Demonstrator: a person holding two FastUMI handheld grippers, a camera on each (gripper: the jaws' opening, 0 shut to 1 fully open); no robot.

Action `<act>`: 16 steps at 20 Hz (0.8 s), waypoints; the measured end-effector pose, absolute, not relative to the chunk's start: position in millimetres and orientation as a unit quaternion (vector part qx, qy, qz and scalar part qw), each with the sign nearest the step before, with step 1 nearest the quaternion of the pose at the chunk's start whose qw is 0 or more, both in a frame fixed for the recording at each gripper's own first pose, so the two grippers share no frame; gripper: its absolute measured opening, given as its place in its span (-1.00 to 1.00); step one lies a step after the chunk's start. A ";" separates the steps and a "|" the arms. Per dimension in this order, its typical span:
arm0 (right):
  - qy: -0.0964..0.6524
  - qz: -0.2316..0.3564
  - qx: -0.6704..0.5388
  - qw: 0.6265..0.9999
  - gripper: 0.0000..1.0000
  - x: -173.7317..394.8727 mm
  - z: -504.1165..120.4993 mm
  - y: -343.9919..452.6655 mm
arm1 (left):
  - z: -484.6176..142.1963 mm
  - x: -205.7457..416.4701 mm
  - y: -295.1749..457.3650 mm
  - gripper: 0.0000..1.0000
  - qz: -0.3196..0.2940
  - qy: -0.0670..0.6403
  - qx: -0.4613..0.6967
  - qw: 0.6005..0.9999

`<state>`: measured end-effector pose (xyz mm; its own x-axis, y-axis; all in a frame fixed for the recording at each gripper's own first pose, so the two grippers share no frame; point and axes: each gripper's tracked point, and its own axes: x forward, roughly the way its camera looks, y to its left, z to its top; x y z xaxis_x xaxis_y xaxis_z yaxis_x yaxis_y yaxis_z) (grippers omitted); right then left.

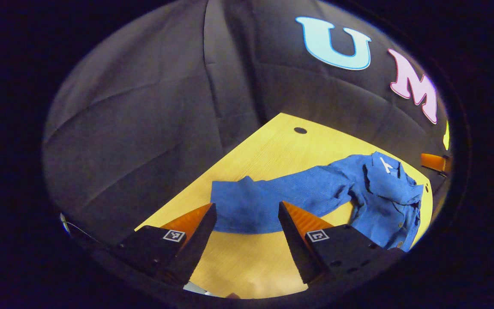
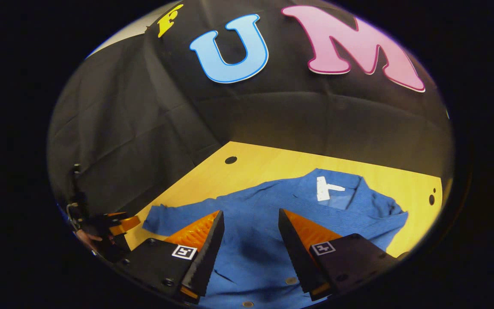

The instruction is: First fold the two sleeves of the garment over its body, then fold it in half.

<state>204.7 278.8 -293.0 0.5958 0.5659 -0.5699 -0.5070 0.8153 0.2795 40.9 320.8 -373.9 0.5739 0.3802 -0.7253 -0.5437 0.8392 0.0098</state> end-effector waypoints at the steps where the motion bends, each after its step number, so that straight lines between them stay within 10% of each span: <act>1: 0.332 0.293 0.048 0.895 0.63 201.3 -284.3 263.2 | -386.1 42.1 330.4 0.71 0.273 0.392 -0.112 0.872; 11: 0.348 0.174 0.070 0.919 0.63 171.8 -284.1 139.3 | -496.6 109.2 380.9 0.74 0.268 0.436 -0.131 0.849; 16: 0.348 0.166 0.077 0.920 0.63 149.1 -274.8 124.5 | -523.1 176.0 387.1 0.25 0.220 0.480 -0.127 0.840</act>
<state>149.1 124.5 -274.8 0.7029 0.3585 -0.6144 -0.2512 0.9332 0.2571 176.0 387.1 -523.1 0.4421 0.2474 -0.8622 -0.4921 0.8705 -0.0025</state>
